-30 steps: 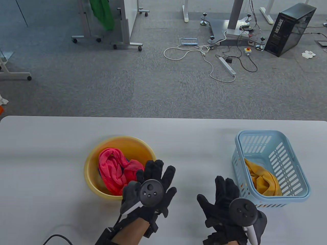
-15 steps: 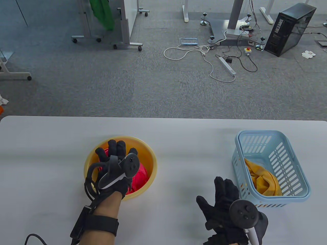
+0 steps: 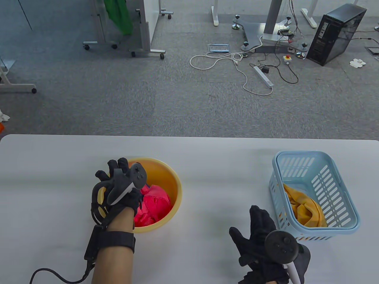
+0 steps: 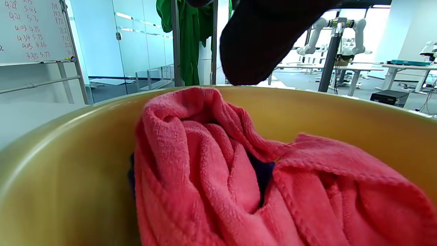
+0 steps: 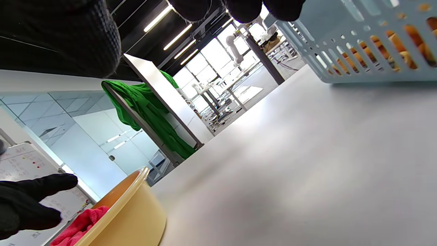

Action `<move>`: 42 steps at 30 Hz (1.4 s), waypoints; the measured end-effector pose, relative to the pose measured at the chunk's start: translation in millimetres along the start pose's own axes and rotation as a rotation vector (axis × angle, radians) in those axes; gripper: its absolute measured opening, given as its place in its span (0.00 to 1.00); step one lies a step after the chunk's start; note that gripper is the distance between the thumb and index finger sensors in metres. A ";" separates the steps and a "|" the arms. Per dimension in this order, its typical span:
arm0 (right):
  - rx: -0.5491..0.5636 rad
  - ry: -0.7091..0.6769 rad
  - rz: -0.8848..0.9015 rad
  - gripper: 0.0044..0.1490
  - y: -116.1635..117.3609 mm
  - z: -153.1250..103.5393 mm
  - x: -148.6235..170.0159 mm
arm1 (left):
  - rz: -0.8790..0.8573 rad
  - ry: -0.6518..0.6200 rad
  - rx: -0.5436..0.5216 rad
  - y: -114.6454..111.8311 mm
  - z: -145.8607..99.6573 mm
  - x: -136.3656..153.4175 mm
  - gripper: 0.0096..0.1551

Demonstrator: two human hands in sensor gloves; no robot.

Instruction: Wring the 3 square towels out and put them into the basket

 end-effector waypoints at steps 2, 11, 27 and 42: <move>-0.023 -0.002 0.067 0.62 3.3 0.9 1.4 | -0.033 0.009 0.075 -9.1 7.5 0.4 0.49; -0.027 -0.001 0.081 0.62 7.5 3.2 3.5 | 0.043 0.040 0.107 -27.9 27.5 0.7 0.53; -0.046 0.003 0.094 0.61 11.4 2.6 2.7 | 0.079 0.063 0.130 -33.1 34.4 -3.8 0.41; -0.056 -0.038 0.098 0.58 12.1 -1.8 -7.4 | -0.094 0.062 0.036 -10.9 7.7 32.4 0.25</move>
Point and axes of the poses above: the tracker on the back of each hand, its own x axis roughly to the little-finger side, its own z axis roughly from the wrist to the fingertips, y = z × x, the point moved 2 cm from there along z, roughly from the wrist to the fingertips, and after that the axes turned 6 degrees about z, right-handed, at the moved point
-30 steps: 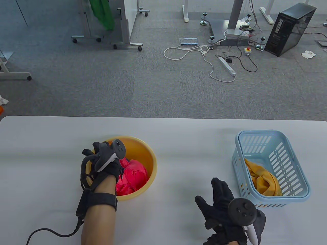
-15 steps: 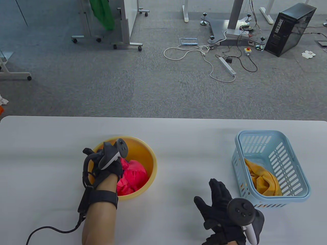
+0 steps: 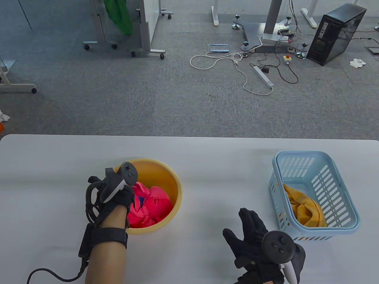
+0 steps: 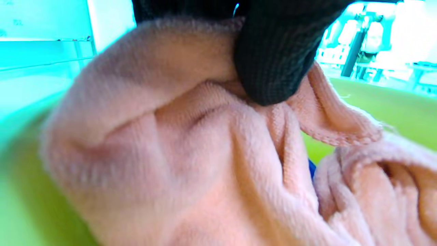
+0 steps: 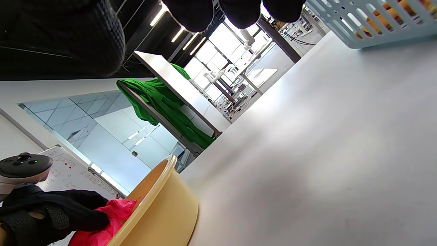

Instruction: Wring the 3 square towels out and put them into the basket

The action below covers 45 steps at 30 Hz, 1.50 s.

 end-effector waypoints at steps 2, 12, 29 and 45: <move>0.000 -0.007 0.007 0.59 -0.9 -1.1 -1.6 | -0.089 0.009 -0.023 6.0 -5.3 9.5 0.24; -0.016 -0.052 0.052 0.59 -2.3 -5.6 -11.9 | -0.370 0.002 -0.113 32.4 -27.1 31.6 0.23; -0.008 -0.091 0.136 0.58 -14.7 -10.8 -15.8 | -0.985 -0.189 -0.276 102.4 -62.6 -8.0 0.25; 0.005 -0.115 0.151 0.57 -18.8 -13.2 -17.3 | -1.412 -0.493 -0.253 162.0 -92.1 -52.2 0.24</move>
Point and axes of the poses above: the tracker on the back of each hand, its own x axis roughly to the little-finger side, its own z axis roughly from the wrist to the fingertips, y = z × x, the point moved 2 cm from there along z, roughly from the wrist to the fingertips, and after that the axes turned 6 degrees about z, right-handed, at the moved point
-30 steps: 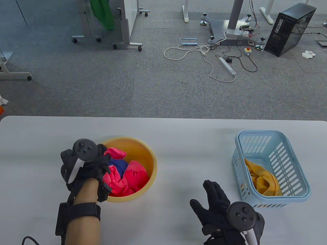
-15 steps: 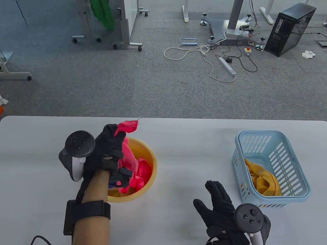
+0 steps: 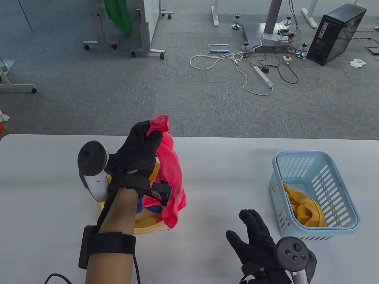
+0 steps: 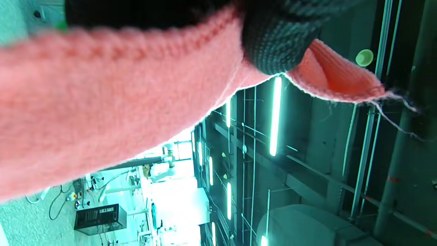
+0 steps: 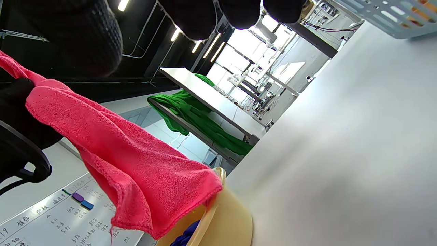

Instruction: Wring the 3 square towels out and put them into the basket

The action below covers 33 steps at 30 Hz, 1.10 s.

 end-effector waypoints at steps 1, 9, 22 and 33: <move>0.003 -0.006 0.002 0.58 -0.1 -0.5 -0.6 | -0.008 -0.010 0.001 -1.5 0.2 -3.3 0.24; 0.039 -0.069 -0.027 0.62 -0.6 -3.2 -7.7 | -0.169 -0.076 0.105 -34.5 -0.7 -27.1 0.25; 0.096 -0.191 -0.006 0.75 -2.0 -15.8 -26.3 | -0.260 -0.197 0.338 -111.9 -13.4 -74.8 0.25; 0.177 -0.157 -0.038 0.85 -7.6 -12.1 -16.5 | -0.296 -0.191 0.543 -158.2 -28.6 -78.6 0.24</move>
Point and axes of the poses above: the tracker on the back of each hand, its own x axis roughly to the little-finger side, its own z axis roughly from the wrist to the fingertips, y = z × x, the point moved 2 cm from there along z, roughly from the wrist to the fingertips, and after that the axes turned 6 degrees about z, right-handed, at the moved point
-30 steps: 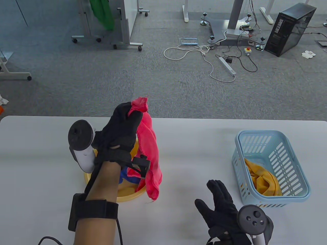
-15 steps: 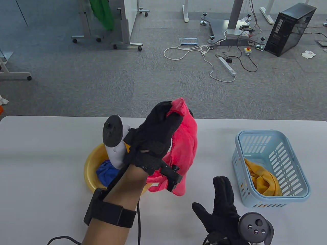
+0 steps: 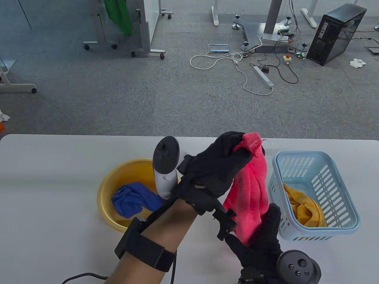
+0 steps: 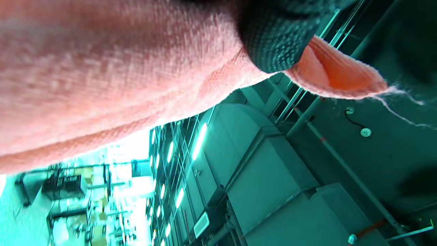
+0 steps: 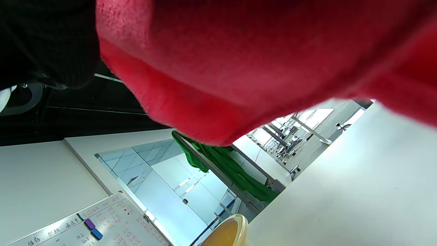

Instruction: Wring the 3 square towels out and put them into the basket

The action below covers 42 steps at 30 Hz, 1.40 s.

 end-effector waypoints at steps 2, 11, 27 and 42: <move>0.000 0.003 0.013 0.86 1.3 0.7 2.1 | -0.025 -0.003 0.035 -7.6 1.8 1.4 0.24; 0.001 0.034 0.080 0.86 4.9 2.7 10.9 | -0.076 0.036 0.173 -47.1 -1.2 18.5 0.24; 0.090 0.098 -0.014 0.57 0.9 5.1 21.9 | -0.064 0.017 0.180 -52.3 -12.1 23.9 0.24; 0.155 0.087 -0.001 0.27 -6.5 5.4 27.4 | -0.042 0.030 -0.021 18.9 -29.5 36.8 0.24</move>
Point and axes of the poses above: the tracker on the back of each hand, its own x axis roughly to the little-finger side, its own z axis roughly from the wrist to the fingertips, y = z × x, the point moved 2 cm from there along z, roughly from the wrist to the fingertips, and after that the axes turned 6 degrees about z, right-handed, at the moved point
